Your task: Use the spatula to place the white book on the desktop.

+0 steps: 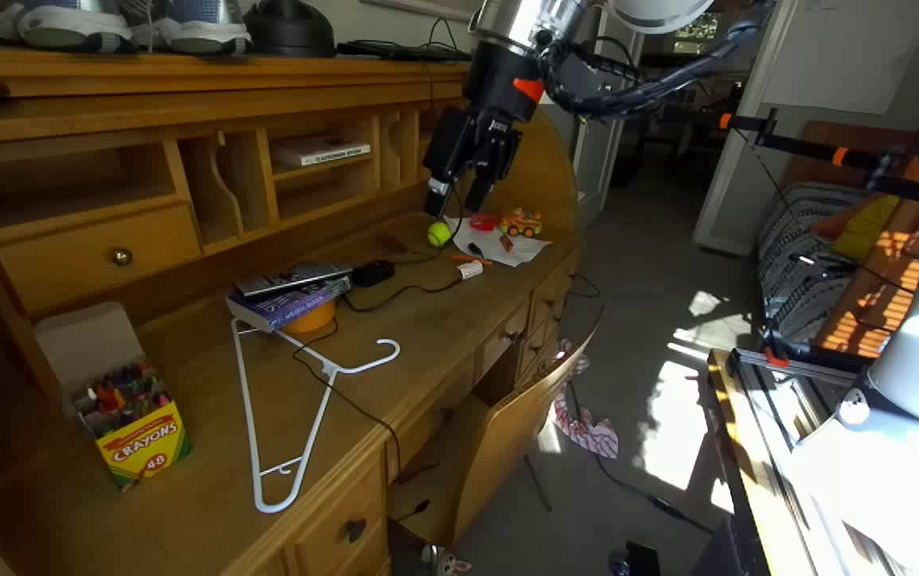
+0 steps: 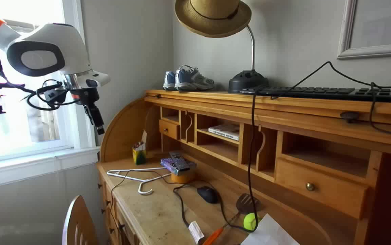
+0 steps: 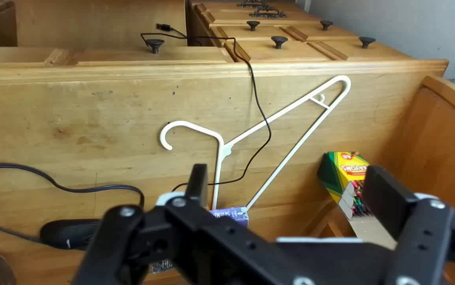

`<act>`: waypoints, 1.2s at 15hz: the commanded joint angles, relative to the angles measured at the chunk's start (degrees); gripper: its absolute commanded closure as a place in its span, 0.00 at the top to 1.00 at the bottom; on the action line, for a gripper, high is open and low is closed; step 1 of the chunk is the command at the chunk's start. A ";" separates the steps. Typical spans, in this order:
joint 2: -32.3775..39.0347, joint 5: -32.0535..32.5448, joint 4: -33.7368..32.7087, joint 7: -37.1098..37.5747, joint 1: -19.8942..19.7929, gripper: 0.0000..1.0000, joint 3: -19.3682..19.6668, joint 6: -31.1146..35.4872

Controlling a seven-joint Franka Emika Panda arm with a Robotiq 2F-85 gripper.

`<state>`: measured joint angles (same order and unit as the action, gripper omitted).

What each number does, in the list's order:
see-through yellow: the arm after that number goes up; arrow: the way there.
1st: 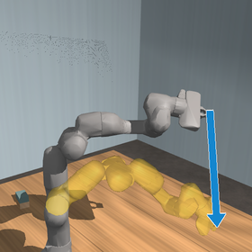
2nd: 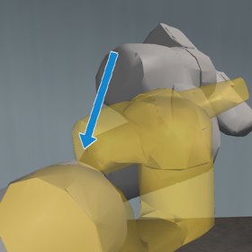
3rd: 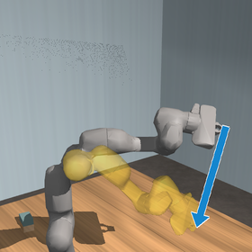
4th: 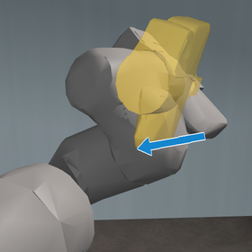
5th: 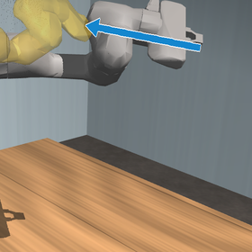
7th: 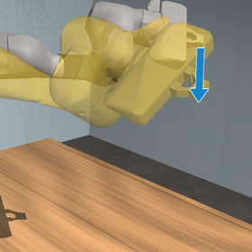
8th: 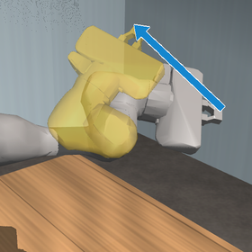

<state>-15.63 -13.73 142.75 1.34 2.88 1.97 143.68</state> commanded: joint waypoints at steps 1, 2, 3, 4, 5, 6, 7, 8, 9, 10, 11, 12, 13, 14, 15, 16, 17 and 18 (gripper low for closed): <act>0.00 -0.08 -0.05 -0.04 -0.33 1.00 -0.32 -0.12; 0.01 -0.08 -0.04 -0.04 -0.33 1.00 -0.32 -0.12; 0.02 -0.08 -0.03 -0.04 -0.33 1.00 -0.32 -0.12; 0.02 -0.08 -0.03 -0.04 -0.33 1.00 -0.32 -0.12; 0.02 -0.08 -0.03 -0.04 -0.33 1.00 -0.32 -0.12; 0.54 -0.55 -0.27 0.01 -0.63 1.00 0.16 0.32; 1.15 -0.99 -0.13 -2.13 -1.01 1.00 1.20 3.06; 1.62 -1.54 -0.81 -4.19 -1.22 1.00 2.42 1.84; 2.19 -1.05 -0.93 -5.70 -1.99 1.00 3.49 2.98; 2.98 -0.72 -1.58 -8.49 -2.70 1.00 5.10 2.30; 3.89 -1.04 -2.12 -11.99 -3.12 1.00 6.75 2.04; 5.14 -0.85 -3.18 -15.00 -4.04 1.00 8.48 1.33; 6.56 -0.56 -4.14 -17.15 -4.92 1.00 9.76 1.22; 8.31 -0.82 -5.08 -19.86 -5.66 1.00 11.12 1.46; 10.05 -1.25 -6.50 -23.40 -6.49 1.00 12.65 0.48; 12.29 -2.05 -8.22 -26.97 -7.21 1.00 13.90 -0.68; 14.80 -3.70 -9.63 -30.78 -7.88 1.00 14.86 1.56; 17.29 -3.92 -11.16 -32.05 -9.06 1.00 15.13 2.12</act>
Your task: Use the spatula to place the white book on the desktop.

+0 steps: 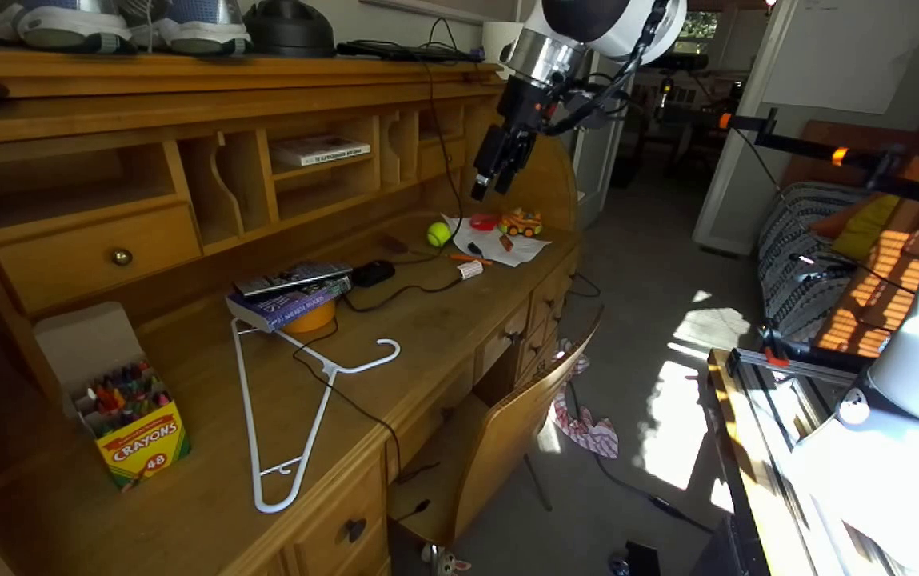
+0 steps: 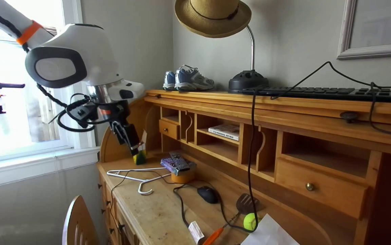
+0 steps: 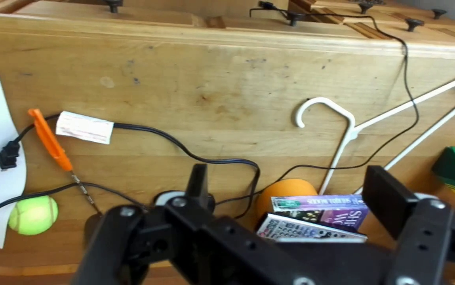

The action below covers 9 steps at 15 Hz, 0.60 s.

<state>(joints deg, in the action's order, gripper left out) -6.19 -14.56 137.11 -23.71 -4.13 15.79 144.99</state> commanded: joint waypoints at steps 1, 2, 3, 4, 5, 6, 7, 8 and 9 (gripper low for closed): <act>10.60 -4.67 -7.69 -9.31 -3.18 1.00 1.52 1.12; 13.22 -6.99 -9.71 -11.45 -4.42 1.00 1.16 1.09; 15.65 -8.94 -12.14 -13.29 -6.12 1.00 0.50 0.14; 18.11 -9.57 -14.30 -14.38 -7.81 1.00 -0.33 -0.07; 20.61 -9.98 -16.77 -15.44 -9.59 1.00 -1.18 -0.93; 22.82 -9.73 -18.63 -15.77 -11.16 1.00 -2.05 -0.52; 25.29 -8.95 -20.65 -15.52 -12.68 1.00 -2.86 -0.17; 27.18 -7.64 -21.93 -15.27 -13.98 1.00 -3.49 0.95; 29.14 -7.01 -23.32 -15.02 -15.23 1.00 -4.25 1.29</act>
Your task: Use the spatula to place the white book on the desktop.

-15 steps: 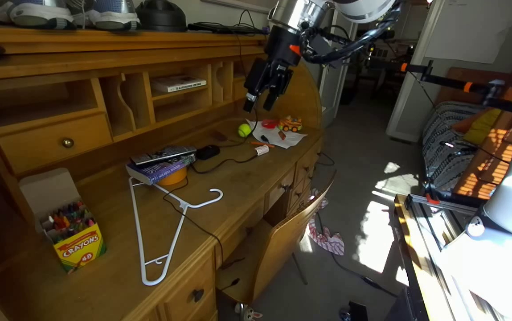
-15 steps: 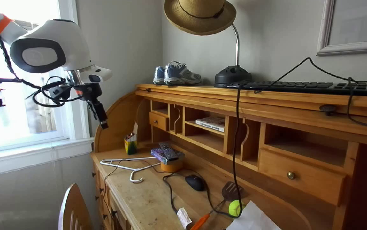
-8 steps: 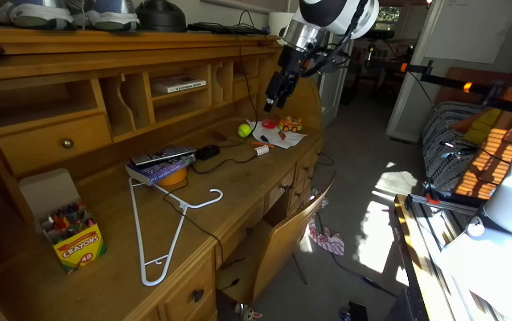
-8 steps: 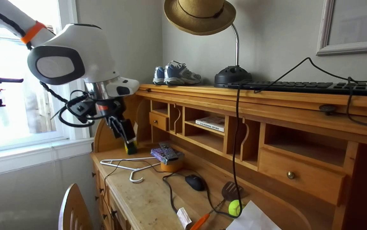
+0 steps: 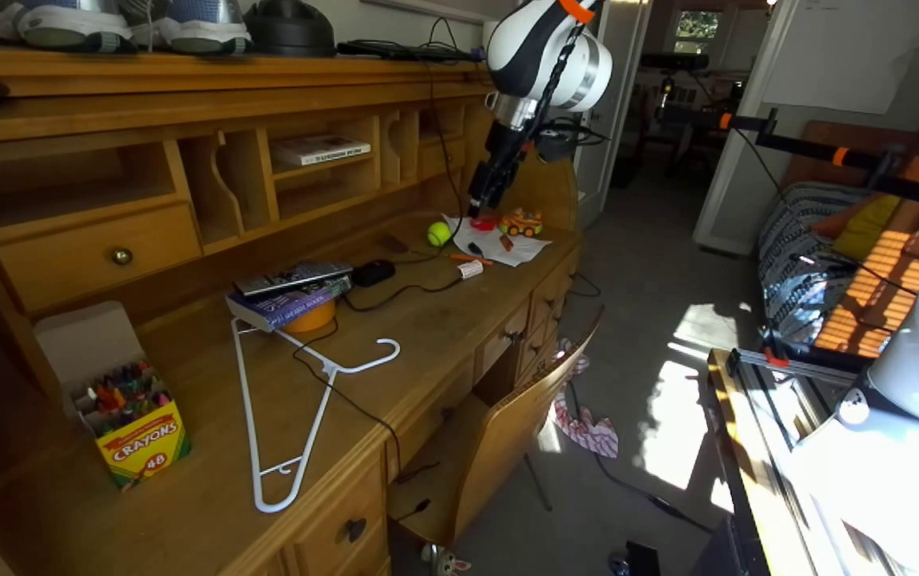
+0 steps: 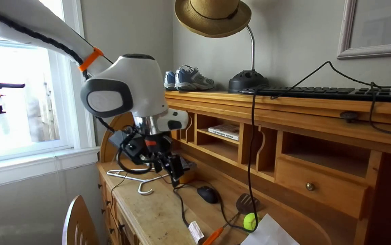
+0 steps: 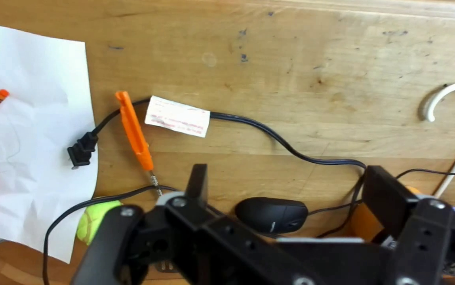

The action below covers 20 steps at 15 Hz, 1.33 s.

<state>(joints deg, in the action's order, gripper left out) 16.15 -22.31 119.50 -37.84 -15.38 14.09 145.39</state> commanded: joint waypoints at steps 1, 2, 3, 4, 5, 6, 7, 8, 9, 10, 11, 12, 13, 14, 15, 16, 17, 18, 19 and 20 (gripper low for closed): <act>8.49 1.61 -7.02 -0.80 -5.11 1.00 -3.06 1.26; 10.27 2.29 -8.33 -0.91 -6.15 1.00 -3.70 1.72; 11.90 3.24 -9.69 -0.47 -7.07 1.00 -4.03 2.27; 13.95 3.97 -11.03 1.50 -7.45 1.00 -4.08 4.17; 15.26 5.49 -12.59 6.83 -6.87 1.00 -2.96 3.25; 11.31 5.04 -8.70 3.04 -8.58 1.00 -5.33 3.08; 12.71 6.08 -9.94 5.00 -8.91 1.00 -5.32 3.17; 13.68 6.52 -10.87 5.98 -9.07 1.00 -5.34 3.20; 14.22 6.70 -11.45 6.57 -9.10 1.00 -5.37 3.21; 14.42 6.81 -11.72 6.87 -9.07 1.00 -5.39 3.22; 14.45 6.86 -11.85 6.96 -9.05 1.00 -5.40 3.21; 14.45 6.88 -11.96 6.99 -9.05 1.00 -5.39 3.21; 14.45 6.89 -12.04 7.01 -9.05 1.00 -5.40 3.21; 15.80 7.47 -13.82 6.00 -9.73 1.00 -5.75 2.92; 16.71 7.80 -15.09 5.28 -10.65 1.00 -6.49 2.39; 17.77 8.39 -16.36 5.38 -11.18 1.00 -6.79 2.79; 18.59 8.65 -17.59 4.77 -12.07 1.00 -7.49 1.79; 19.61 9.26 -18.91 4.55 -12.56 1.00 -7.77 2.22; 20.64 9.66 -20.23 4.34 -13.21 1.00 -8.22 1.77; 21.90 10.41 -21.67 4.73 -13.45 1.00 -8.31 1.11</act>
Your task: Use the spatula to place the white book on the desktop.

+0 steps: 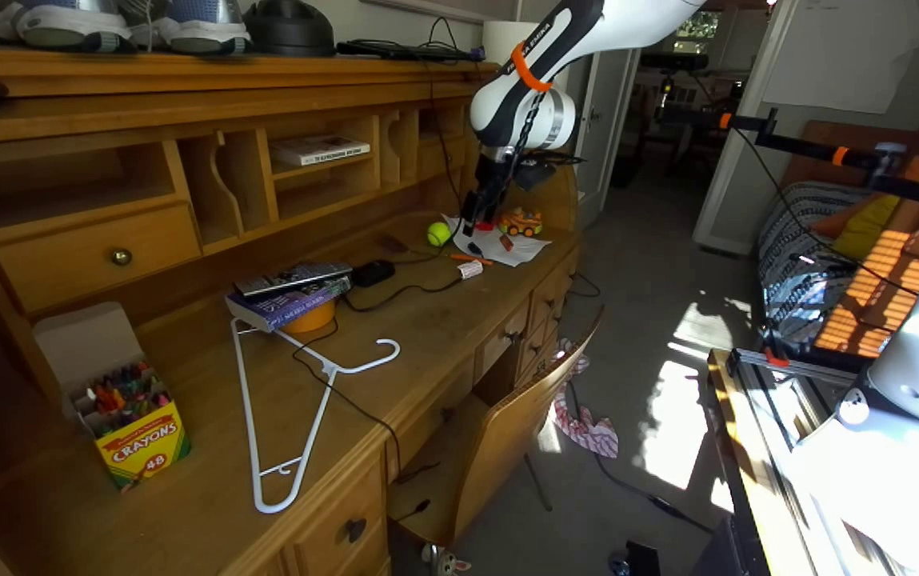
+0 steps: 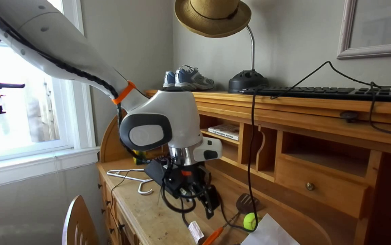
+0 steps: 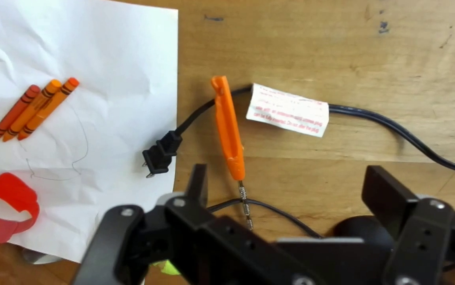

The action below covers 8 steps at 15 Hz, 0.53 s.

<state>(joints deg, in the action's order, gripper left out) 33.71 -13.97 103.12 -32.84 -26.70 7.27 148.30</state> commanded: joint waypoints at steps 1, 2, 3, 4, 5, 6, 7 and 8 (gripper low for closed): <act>5.43 2.65 -6.42 -0.40 -2.47 1.00 -1.69 -2.07; 6.80 3.31 -7.80 -0.20 -2.70 1.00 -1.83 -2.68; 7.85 3.87 -8.71 -0.53 -3.05 1.00 -2.14 -2.59; 9.00 4.43 -9.89 -0.32 -3.30 1.00 -2.30 -3.43; 10.07 4.84 -10.93 -0.23 -3.42 1.00 -2.43 -3.62; 11.16 5.10 -12.18 -0.48 -3.78 1.00 -2.76 -4.54; 12.10 5.34 -13.23 -0.60 -4.06 1.00 -2.98 -4.84; 13.02 5.45 -14.24 -0.94 -4.41 1.00 -3.33 -4.91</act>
<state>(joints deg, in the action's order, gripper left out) 43.04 -10.11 93.88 -32.97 -29.29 5.44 145.98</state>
